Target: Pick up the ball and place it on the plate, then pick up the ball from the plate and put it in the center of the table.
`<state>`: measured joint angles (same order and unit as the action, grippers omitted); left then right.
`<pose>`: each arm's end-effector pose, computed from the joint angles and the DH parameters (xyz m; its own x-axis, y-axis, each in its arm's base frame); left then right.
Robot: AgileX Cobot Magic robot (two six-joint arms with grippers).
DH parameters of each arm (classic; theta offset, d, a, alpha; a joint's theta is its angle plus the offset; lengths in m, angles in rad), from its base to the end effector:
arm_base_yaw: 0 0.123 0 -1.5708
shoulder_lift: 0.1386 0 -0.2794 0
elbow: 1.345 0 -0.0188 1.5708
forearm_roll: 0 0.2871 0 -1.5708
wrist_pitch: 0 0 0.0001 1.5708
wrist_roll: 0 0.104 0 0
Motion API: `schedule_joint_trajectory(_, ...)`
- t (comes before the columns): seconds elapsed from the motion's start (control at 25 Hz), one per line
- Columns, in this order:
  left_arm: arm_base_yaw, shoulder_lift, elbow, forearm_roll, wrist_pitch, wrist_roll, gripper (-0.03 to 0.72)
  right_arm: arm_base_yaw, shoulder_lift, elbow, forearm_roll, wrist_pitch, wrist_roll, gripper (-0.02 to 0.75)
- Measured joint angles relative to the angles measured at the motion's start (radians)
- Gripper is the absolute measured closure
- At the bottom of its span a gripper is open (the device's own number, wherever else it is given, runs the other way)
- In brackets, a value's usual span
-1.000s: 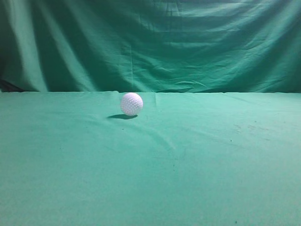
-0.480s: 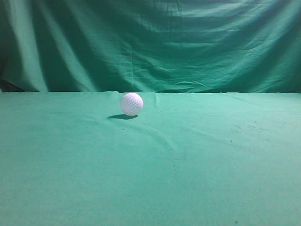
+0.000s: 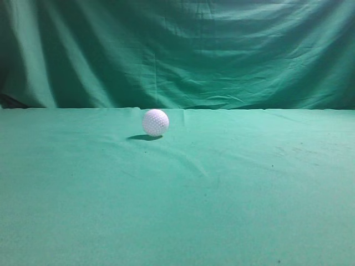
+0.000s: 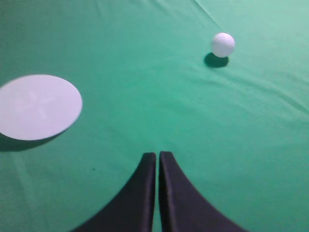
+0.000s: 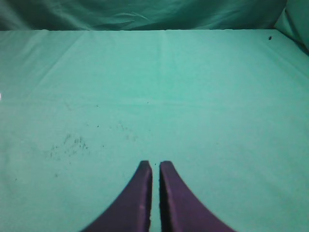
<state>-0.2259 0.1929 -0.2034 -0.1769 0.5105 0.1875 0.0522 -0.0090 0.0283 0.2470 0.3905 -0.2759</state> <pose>0.1099 -0.0345 0.2196 -0.3750 0.1197 -0.9193 0.3126 0.9499 -0.0039 0.1060 0.0153 0.1655 -0.2995 -0.0623 -0.9521 -0.1546 0.9878 -0.0160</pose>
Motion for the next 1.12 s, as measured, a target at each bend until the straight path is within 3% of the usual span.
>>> schedule_joint_trajectory(0.28, 0.077, -0.143, 0.110, 0.055, -0.118, 0.000, 0.688, 0.000, 0.000, 0.000, 0.000, 0.000, 0.000, 0.690)
schedule_joint_trajectory(0.52, 0.088, -0.201, 0.216, 0.064, -0.169, 0.000, 0.688, 0.000, 0.000, 0.000, 0.000, 0.000, 0.000, 0.690)
schedule_joint_trajectory(1.12, 0.088, -0.203, 0.225, 0.141, -0.158, -0.002, 0.688, 0.000, 0.000, 0.000, 0.002, 0.002, -0.002, 0.690)
